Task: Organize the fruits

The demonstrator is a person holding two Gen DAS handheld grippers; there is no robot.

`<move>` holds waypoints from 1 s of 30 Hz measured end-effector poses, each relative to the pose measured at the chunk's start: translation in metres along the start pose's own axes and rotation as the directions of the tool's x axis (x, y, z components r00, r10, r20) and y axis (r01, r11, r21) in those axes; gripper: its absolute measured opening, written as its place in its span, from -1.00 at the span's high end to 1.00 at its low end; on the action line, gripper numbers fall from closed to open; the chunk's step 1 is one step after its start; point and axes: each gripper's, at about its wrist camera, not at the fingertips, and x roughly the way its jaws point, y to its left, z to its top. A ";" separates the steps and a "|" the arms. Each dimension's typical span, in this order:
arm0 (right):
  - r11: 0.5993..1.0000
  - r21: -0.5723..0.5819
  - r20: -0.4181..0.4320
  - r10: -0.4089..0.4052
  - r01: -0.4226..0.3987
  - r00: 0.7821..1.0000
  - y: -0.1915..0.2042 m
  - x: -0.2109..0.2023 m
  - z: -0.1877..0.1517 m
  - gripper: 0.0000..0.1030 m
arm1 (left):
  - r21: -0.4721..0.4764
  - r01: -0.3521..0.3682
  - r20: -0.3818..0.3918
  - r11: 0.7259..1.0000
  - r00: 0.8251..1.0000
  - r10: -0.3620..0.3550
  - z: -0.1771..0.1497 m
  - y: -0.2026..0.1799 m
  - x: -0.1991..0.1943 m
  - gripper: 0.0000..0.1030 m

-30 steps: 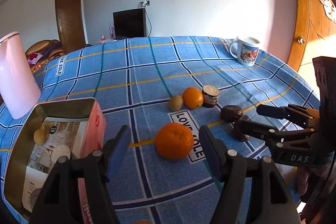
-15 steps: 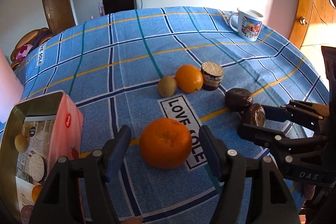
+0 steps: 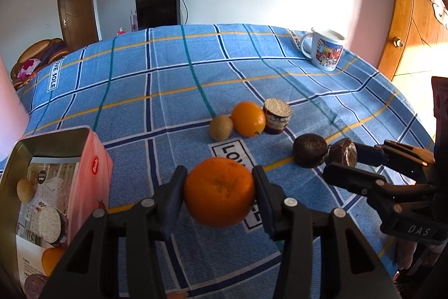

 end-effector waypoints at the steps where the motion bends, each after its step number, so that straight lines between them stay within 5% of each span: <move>1: 1.000 0.002 0.006 0.003 -0.003 1.000 -0.001 -0.001 0.000 0.12 | 0.003 -0.003 0.013 1.000 1.000 0.003 0.000 0.000 -0.002 0.04; 30: 0.999 -0.024 0.236 0.041 -0.037 0.971 0.003 -0.038 -0.008 0.12 | -0.006 -0.091 0.271 0.996 0.958 0.089 -0.007 -0.002 -0.048 0.04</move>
